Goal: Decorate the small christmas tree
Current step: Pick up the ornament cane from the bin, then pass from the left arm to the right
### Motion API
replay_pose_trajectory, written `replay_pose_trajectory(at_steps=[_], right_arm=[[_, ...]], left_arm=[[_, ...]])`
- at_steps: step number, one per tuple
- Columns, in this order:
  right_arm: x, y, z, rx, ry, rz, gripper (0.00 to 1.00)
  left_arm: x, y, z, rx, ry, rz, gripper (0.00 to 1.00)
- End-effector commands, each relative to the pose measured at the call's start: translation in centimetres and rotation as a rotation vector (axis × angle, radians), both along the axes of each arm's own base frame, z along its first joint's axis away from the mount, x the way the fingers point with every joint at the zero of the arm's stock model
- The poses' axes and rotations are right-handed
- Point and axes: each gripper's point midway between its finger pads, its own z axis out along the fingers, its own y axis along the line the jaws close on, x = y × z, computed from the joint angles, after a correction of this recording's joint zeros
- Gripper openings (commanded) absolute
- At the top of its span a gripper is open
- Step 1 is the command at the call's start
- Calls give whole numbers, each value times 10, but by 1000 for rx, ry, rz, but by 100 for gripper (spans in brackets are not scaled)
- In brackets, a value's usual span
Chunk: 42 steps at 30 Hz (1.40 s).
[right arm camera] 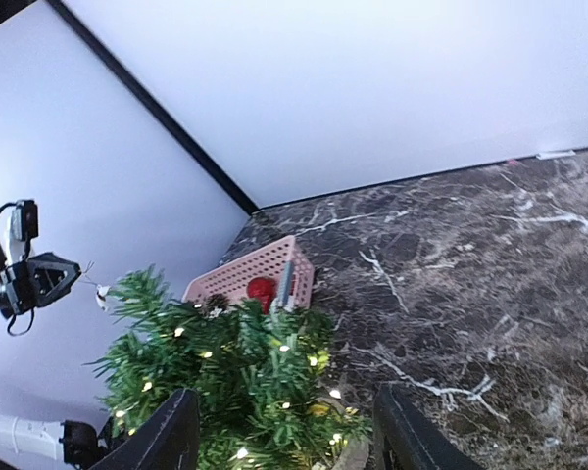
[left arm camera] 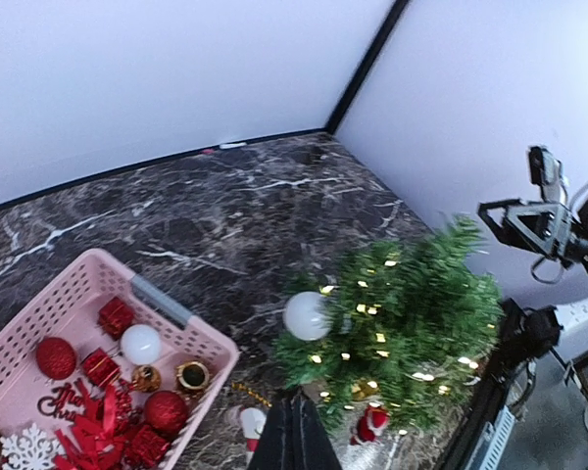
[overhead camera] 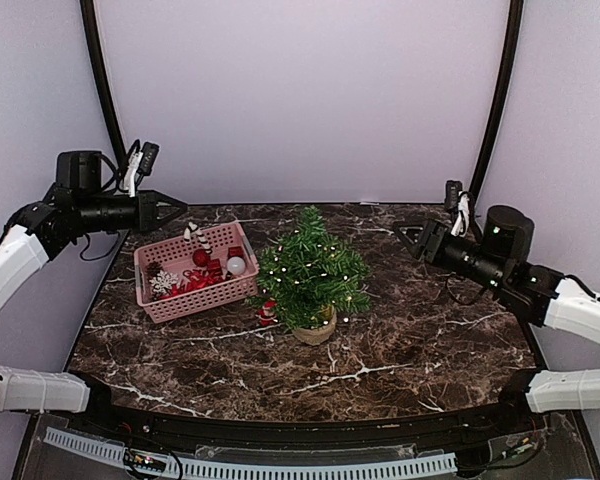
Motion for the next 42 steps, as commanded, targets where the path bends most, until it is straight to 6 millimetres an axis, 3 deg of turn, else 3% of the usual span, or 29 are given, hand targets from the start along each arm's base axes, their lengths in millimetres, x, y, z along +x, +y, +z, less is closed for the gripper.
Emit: replay_pose_trajectory(at_steps=[1, 7, 12, 17, 23, 30, 42], right_arm=[[-31, 34, 52, 28, -170, 240, 62], [-69, 81, 79, 72, -231, 429, 60], [-106, 122, 89, 85, -247, 581, 57], [-128, 150, 86, 91, -241, 669, 52], [-143, 178, 71, 91, -227, 722, 44], [-160, 190, 54, 84, -204, 765, 37], [-161, 202, 40, 81, -193, 791, 31]], left_arm=[[-56, -41, 28, -18, -32, -240, 0], [-97, -76, 45, -69, -22, -412, 0], [-126, -99, 47, -97, 7, -540, 0], [-150, -127, 37, -74, 34, -642, 0], [-161, -157, 24, -52, 41, -707, 0], [-165, -175, 19, -64, 42, -751, 0], [-171, -182, 20, -79, 47, -794, 0]])
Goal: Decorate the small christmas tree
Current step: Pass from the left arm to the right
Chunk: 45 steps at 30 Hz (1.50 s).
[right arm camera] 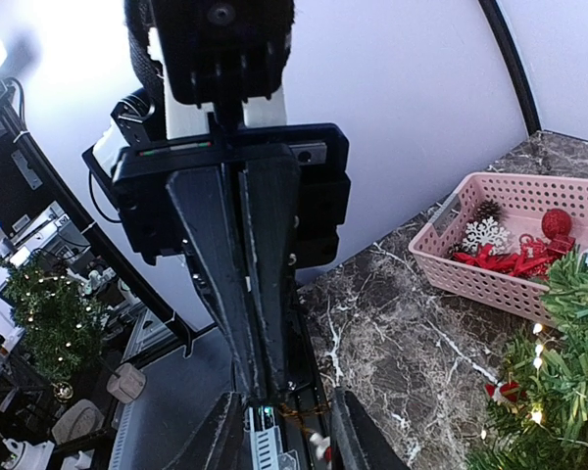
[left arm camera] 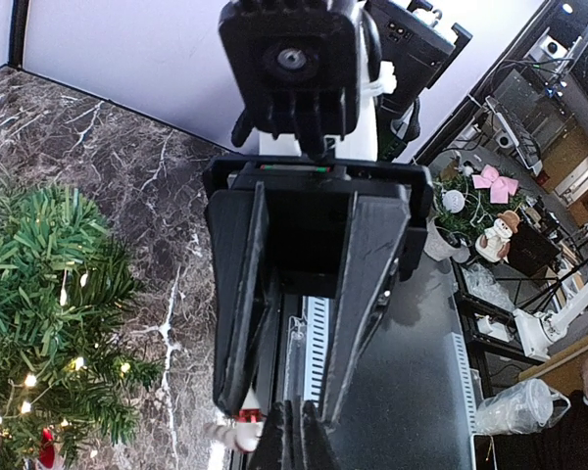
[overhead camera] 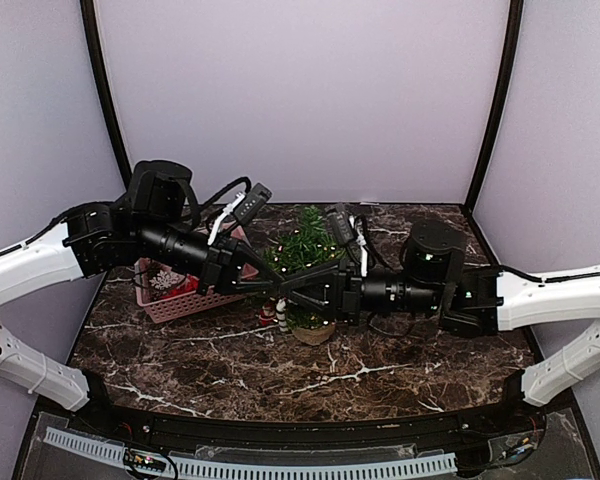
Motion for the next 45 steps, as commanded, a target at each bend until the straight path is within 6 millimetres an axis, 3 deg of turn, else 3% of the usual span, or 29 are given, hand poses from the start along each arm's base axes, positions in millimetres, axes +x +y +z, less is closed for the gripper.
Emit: replay_pose_trajectory(at_steps=[1, 11, 19, 27, 30, 31, 33, 35, 39, 45], right_arm=[[-2, 8, 4, 28, -17, 15, 31], [-1, 1, -4, 26, -5, -7, 25], [0, -1, -3, 35, -6, -19, 0], [-1, -10, -2, 51, 8, -33, 0], [-1, -12, -2, 57, 21, -36, 0], [0, -13, -4, 57, 28, -41, 0], [1, -15, -5, 62, 49, -52, 0], [3, -18, -9, 66, 76, -71, 0], [7, -24, -19, 56, 136, -109, 0], [17, -33, -40, 4, 203, -189, 0]], left_arm=[[-3, -4, 19, -51, -22, -26, 0], [-4, -4, 21, -57, -27, -34, 0], [-4, -4, 20, -55, -31, -35, 0], [0, -1, 8, -31, -42, 2, 0], [4, 1, 0, -18, -48, 29, 13], [5, 1, -4, -15, -48, 34, 27], [7, 3, -6, -20, -61, 55, 43], [8, 5, -9, -31, -61, 69, 53], [6, 10, -10, -72, -61, 89, 64], [13, 11, -21, -115, -42, 152, 67]])
